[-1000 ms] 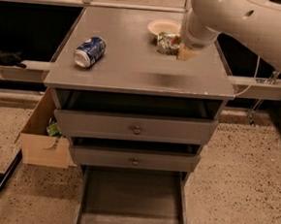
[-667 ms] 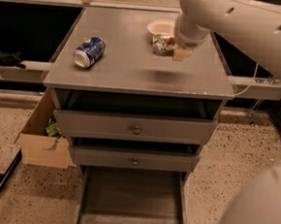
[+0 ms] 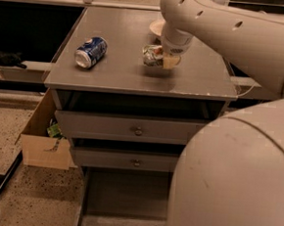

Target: Pick 7up can from bottom drawer and place on counter

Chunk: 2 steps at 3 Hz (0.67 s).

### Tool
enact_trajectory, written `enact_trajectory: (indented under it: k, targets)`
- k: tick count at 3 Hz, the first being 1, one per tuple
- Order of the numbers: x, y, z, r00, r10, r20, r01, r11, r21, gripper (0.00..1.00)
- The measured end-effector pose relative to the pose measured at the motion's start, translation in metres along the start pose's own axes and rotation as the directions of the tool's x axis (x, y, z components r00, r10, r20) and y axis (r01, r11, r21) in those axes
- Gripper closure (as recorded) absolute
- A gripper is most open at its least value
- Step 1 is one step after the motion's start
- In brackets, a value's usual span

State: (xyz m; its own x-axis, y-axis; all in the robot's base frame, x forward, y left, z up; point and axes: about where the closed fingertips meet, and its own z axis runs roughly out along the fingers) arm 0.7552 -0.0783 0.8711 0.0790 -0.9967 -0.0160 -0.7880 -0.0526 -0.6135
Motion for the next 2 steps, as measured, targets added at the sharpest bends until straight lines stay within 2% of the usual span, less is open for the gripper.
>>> enact_trajectory:
  k: [1, 2]
  targets:
    - [0.000, 0.001, 0.001, 1.000, -0.001, -0.001, 0.001, 1.0000, -0.003, 1.00]
    - [0.009, 0.006, -0.021, 1.000, -0.001, -0.003, 0.001, 0.9998, 0.021, 1.00]
